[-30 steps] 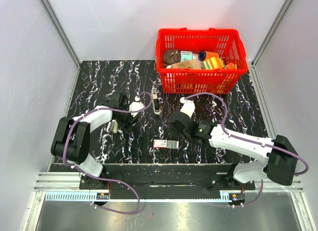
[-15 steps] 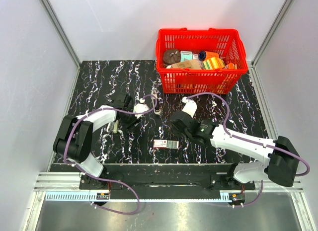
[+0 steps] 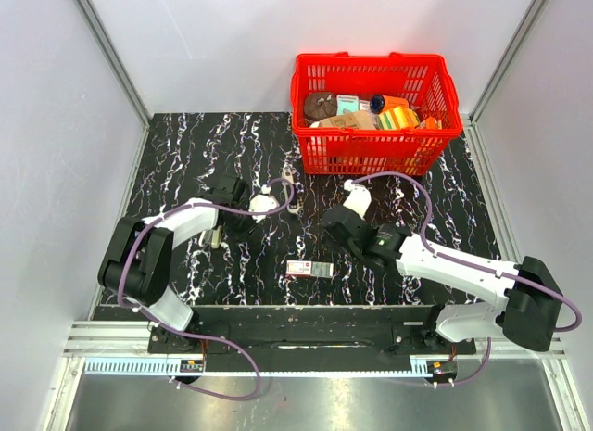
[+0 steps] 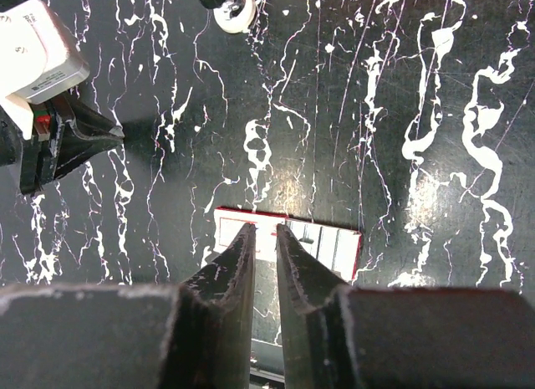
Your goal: Unload the staples from the stapler
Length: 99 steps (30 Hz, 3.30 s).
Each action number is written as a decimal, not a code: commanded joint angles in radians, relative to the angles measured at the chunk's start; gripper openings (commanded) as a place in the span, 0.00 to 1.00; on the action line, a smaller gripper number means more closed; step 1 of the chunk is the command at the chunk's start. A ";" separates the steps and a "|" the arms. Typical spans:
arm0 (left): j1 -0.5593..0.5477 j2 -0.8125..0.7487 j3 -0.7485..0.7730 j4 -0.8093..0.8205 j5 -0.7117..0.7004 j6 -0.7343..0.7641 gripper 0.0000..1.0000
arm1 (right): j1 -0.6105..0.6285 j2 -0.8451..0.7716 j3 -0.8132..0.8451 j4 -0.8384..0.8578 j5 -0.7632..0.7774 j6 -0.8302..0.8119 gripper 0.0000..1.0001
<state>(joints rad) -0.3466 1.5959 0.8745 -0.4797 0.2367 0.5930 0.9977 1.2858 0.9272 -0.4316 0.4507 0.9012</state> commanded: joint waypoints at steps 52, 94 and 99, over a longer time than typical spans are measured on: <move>0.093 -0.169 0.205 1.573 1.089 -2.115 0.00 | -0.013 -0.161 0.153 0.551 -0.291 -0.248 0.56; 0.083 -0.203 0.176 1.455 1.090 -2.040 0.00 | -0.070 -0.068 0.213 0.679 -0.425 -0.229 0.36; 0.083 -0.211 0.170 1.420 1.090 -2.011 0.00 | -0.074 -0.075 0.203 0.682 -0.417 -0.228 0.23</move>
<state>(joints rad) -0.2600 1.4273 1.0470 0.9539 1.3125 -1.4590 0.9337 1.2182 1.0958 0.1814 0.0414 0.6708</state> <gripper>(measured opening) 0.180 0.293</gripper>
